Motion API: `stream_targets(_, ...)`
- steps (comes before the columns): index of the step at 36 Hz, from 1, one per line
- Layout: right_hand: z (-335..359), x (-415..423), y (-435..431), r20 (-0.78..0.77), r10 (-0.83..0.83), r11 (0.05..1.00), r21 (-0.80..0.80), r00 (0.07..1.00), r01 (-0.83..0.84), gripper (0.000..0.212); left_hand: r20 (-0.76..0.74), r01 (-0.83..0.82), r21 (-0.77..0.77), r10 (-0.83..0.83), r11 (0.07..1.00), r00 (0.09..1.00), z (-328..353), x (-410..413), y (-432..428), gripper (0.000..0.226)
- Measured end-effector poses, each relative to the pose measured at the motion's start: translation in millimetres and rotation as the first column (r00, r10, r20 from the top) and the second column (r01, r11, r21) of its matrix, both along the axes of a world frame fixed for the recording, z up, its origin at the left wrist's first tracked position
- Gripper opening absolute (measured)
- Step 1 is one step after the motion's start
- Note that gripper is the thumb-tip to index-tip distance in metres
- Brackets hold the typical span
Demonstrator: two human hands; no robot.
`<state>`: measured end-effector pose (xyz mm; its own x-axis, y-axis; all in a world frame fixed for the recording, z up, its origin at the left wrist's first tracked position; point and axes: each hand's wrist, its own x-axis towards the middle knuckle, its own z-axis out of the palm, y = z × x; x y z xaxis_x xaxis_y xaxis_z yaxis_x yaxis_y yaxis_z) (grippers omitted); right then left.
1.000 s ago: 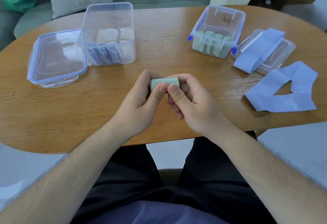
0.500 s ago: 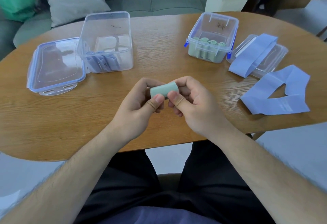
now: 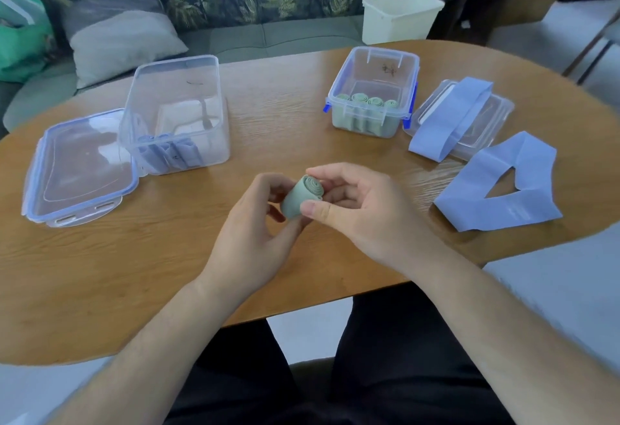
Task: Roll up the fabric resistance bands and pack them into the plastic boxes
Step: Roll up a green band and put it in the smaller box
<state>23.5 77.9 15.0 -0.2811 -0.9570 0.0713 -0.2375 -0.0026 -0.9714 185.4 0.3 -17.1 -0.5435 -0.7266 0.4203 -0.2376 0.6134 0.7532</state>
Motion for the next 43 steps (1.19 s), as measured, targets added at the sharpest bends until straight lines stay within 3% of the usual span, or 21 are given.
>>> stream_targets(15, 29, -67, -14, -0.22, -0.195, 0.978, 0.027, 0.956, 0.206, 0.027, -0.107, 0.157, -0.028, -0.159, 0.987, 0.981, -9, -88, -40, 0.041)
stream_targets(21, 55, -107, -61, -0.43, -0.248, 0.964, -0.023, 0.868, 0.264, 0.028, -0.107, -0.041, -0.158, 0.024, 0.987, 0.994, -22, -119, -80, 0.072)
stream_targets(24, 70, -130, -98, -0.518, -0.247, 0.961, -0.021, 0.819, 0.277, 0.027, -0.076, -0.143, -0.21, 0.13, 0.967, 0.989, -32, -133, -100, 0.072)
stream_targets(27, 75, -149, -137, -0.608, -0.221, 0.957, 0.014, 0.763, 0.288, 0.02, -0.037, -0.159, -0.216, 0.154, 0.964, 0.987, -35, -144, -111, 0.072)
stream_targets(30, 72, -161, -171, -0.668, -0.17, 0.952, 0.079, 0.725, 0.295, 0.025, 0.039, -0.146, -0.195, 0.156, 0.97, 0.987, -38, -152, -120, 0.075)
stream_targets(37, 51, -164, -205, -0.774, 0.07, 0.906, 0.313, 0.629, 0.285, 0.028, 0.119, -0.132, -0.183, 0.155, 0.974, 0.981, -40, -158, -124, 0.078)
stream_targets(43, 47, -169, -211, -0.68, 0.121, 0.877, 0.414, 0.723, 0.242, 0.029, 0.15, -0.132, -0.197, 0.163, 0.972, 0.975, -38, -158, -124, 0.077)
